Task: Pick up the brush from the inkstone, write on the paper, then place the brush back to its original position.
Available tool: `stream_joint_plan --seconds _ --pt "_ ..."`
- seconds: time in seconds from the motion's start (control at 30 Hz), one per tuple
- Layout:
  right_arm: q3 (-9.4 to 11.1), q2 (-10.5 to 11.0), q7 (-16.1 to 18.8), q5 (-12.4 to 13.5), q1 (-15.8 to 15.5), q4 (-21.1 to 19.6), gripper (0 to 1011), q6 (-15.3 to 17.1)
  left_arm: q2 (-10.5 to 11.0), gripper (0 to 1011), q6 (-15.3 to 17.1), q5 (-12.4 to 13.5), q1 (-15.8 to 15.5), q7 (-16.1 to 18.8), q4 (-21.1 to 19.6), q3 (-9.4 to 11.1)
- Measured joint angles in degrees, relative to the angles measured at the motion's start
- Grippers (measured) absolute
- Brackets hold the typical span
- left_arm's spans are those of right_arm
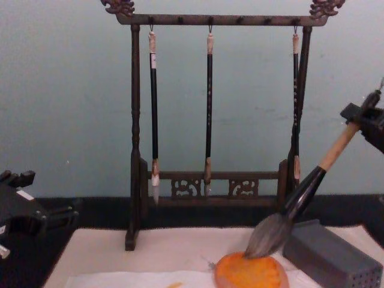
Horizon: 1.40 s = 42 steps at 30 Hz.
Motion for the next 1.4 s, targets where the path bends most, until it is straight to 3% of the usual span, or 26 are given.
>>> stream_joint_plan --seconds 0.17,0.57,0.9,1.4 --pt "1.2 -1.18 -0.63 4.89 1.14 2.47 176 1.83 0.0 1001 0.0 0.0 0.0 0.0 0.0 0.0" --pt "1.66 -3.38 -3.19 11.93 3.07 8.02 177 4.76 0.0 1001 0.0 0.0 0.0 0.0 0.0 0.0" --pt "0.96 -3.83 -4.76 14.76 4.78 12.49 176 5.69 0.0 1001 0.0 0.0 0.0 0.0 0.0 0.0" --pt "-1.56 -3.87 -5.95 15.66 7.99 17.97 177 4.82 0.0 1001 0.0 0.0 0.0 0.0 0.0 0.0"
